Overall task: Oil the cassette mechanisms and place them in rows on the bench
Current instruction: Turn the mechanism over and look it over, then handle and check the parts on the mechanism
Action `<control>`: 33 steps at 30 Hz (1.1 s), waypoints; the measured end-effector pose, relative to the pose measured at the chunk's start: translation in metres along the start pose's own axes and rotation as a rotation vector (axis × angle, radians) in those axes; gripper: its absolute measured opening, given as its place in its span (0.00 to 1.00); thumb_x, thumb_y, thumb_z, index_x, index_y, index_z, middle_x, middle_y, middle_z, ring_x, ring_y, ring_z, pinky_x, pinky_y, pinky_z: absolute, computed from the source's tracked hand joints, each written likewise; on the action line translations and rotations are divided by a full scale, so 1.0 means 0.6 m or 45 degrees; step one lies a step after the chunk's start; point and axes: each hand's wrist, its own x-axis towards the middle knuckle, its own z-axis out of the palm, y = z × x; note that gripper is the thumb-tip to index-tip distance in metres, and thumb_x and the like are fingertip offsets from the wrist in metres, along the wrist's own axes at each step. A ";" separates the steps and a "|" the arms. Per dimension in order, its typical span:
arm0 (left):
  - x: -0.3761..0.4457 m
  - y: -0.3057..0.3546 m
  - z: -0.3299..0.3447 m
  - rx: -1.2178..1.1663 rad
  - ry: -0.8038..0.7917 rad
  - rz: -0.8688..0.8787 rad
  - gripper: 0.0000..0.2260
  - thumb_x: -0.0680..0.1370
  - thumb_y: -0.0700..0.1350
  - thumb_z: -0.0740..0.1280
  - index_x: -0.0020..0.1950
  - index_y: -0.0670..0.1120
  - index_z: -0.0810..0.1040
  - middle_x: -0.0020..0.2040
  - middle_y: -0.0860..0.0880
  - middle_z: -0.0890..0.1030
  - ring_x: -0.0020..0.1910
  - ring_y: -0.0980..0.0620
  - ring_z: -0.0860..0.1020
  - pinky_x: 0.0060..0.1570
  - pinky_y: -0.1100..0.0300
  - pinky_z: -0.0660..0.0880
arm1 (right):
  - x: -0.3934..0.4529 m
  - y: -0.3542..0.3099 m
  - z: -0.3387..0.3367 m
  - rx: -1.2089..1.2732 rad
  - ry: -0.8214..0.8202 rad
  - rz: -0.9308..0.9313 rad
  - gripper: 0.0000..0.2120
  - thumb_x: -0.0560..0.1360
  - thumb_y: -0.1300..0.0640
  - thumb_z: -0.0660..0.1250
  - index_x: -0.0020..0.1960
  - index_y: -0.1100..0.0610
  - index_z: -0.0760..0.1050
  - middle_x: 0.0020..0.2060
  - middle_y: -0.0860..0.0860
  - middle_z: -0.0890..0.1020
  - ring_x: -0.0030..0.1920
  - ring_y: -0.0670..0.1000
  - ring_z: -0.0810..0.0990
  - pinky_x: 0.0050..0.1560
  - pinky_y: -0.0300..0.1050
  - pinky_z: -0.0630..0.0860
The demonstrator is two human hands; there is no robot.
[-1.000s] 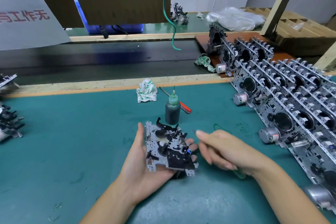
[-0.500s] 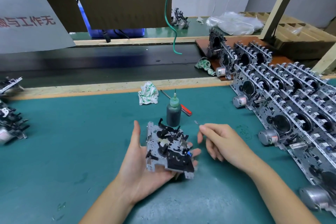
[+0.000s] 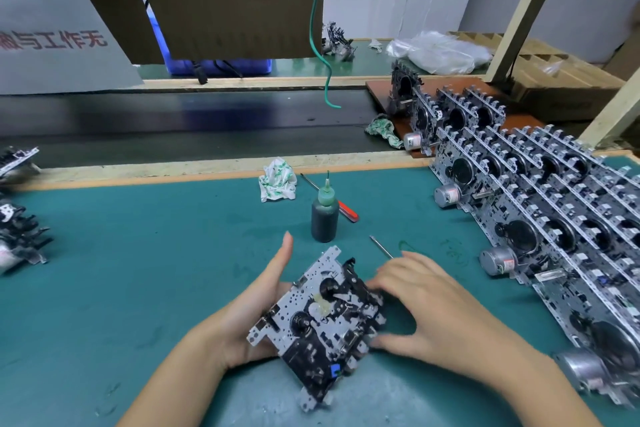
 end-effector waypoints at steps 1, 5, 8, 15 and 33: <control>-0.005 0.005 0.003 0.032 -0.054 0.020 0.40 0.62 0.76 0.59 0.47 0.41 0.85 0.48 0.41 0.84 0.46 0.46 0.82 0.51 0.55 0.78 | -0.006 0.001 -0.001 -0.047 0.053 0.008 0.27 0.66 0.31 0.62 0.55 0.48 0.75 0.49 0.41 0.77 0.56 0.41 0.72 0.70 0.36 0.51; -0.019 0.022 -0.008 0.081 0.151 0.121 0.43 0.64 0.74 0.55 0.55 0.37 0.82 0.50 0.37 0.83 0.46 0.43 0.83 0.45 0.55 0.80 | -0.024 0.000 0.011 -0.094 0.382 0.118 0.27 0.63 0.27 0.59 0.39 0.50 0.77 0.35 0.41 0.78 0.40 0.47 0.79 0.52 0.36 0.65; -0.045 0.017 -0.004 0.970 0.867 0.404 0.39 0.58 0.81 0.50 0.42 0.51 0.81 0.32 0.49 0.83 0.33 0.49 0.81 0.34 0.59 0.74 | -0.031 -0.008 0.026 -0.114 0.524 0.195 0.26 0.66 0.29 0.58 0.36 0.51 0.75 0.32 0.41 0.76 0.36 0.45 0.74 0.45 0.36 0.65; -0.035 -0.032 0.025 2.133 1.006 0.432 0.37 0.55 0.83 0.47 0.49 0.58 0.69 0.49 0.60 0.80 0.51 0.57 0.77 0.42 0.62 0.69 | -0.027 -0.012 0.039 -0.300 0.554 0.120 0.25 0.69 0.33 0.59 0.34 0.55 0.74 0.31 0.46 0.73 0.33 0.50 0.74 0.44 0.40 0.66; -0.007 -0.055 0.013 2.012 1.311 1.370 0.33 0.71 0.71 0.55 0.20 0.46 0.66 0.16 0.51 0.62 0.14 0.52 0.63 0.18 0.69 0.58 | -0.011 0.012 0.057 -0.271 0.619 -0.053 0.24 0.65 0.34 0.67 0.29 0.55 0.71 0.27 0.46 0.69 0.32 0.50 0.70 0.47 0.40 0.68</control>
